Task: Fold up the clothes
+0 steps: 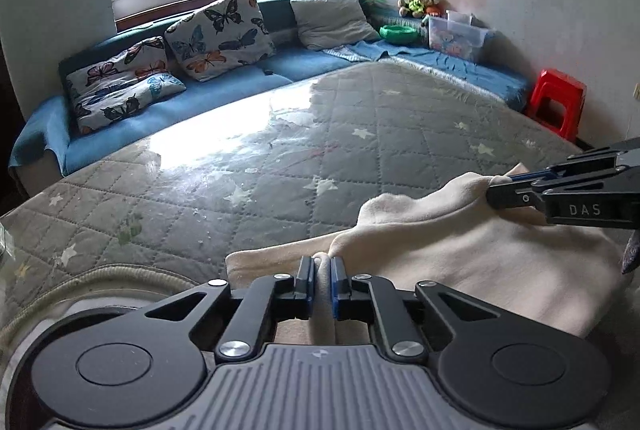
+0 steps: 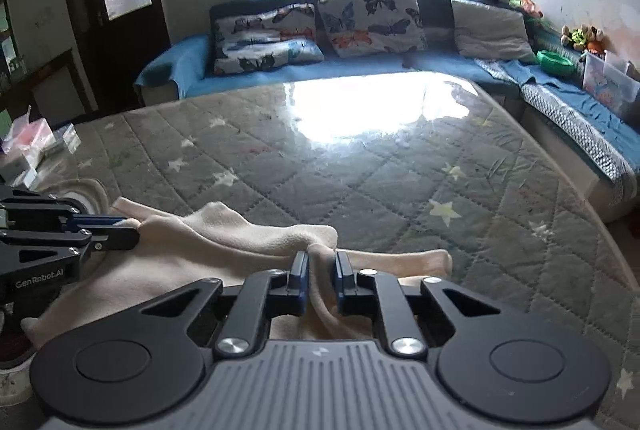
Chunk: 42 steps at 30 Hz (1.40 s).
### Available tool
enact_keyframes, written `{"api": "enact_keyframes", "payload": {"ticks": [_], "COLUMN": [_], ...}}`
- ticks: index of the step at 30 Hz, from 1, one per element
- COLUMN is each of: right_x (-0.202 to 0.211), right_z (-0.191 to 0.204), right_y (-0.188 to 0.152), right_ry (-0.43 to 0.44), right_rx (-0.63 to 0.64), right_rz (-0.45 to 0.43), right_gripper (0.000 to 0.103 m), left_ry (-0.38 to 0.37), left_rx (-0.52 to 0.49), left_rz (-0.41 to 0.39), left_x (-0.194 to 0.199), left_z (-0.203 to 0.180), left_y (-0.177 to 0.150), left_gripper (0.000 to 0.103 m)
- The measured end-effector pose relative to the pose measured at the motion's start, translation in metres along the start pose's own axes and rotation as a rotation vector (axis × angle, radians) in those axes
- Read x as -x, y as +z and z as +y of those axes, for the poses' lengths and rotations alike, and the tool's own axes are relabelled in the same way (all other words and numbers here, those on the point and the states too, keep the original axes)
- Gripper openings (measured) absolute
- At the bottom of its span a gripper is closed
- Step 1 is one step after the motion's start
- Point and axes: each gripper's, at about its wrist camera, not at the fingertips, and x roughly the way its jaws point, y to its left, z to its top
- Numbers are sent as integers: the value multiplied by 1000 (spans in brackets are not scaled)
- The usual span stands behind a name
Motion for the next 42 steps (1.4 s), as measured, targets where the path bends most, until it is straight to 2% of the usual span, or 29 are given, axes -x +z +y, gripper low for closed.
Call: {"api": "enact_keyframes", "payload": {"ticks": [4, 10, 18, 24, 29, 37, 38, 39, 41, 42], "right_x": [16, 60, 129, 176, 204, 219, 219, 218, 214, 208], "right_z": [7, 29, 67, 92, 108, 123, 125, 126, 129, 130], "right_y": [7, 25, 41, 38, 7, -60, -66, -70, -73, -70], "right_ry": [14, 77, 154, 225, 282, 322, 319, 311, 301, 302], "right_rx": [6, 27, 85, 128, 194, 281, 290, 299, 300, 293], "right_rz": [-47, -167, -322, -389, -344, -174, -156, -140, -123, -118], "right_gripper": [10, 9, 9, 9, 10, 18, 20, 27, 34, 35], "left_ry": [-3, 3, 34, 55, 32, -25, -23, -19, -25, -28], "left_rx": [41, 105, 165, 135, 122, 109, 110, 119, 152, 169], "left_rz": [-27, -88, -221, -304, -279, -94, -80, -73, -66, -62], "left_x": [18, 55, 136, 209, 248, 257, 256, 256, 252, 250], "left_z": [9, 26, 50, 51, 44, 42, 43, 45, 51, 54], "left_y": [2, 8, 17, 5, -37, -110, -116, -119, -120, -120], "left_gripper": [8, 8, 8, 8, 8, 8, 8, 8, 9, 10]}}
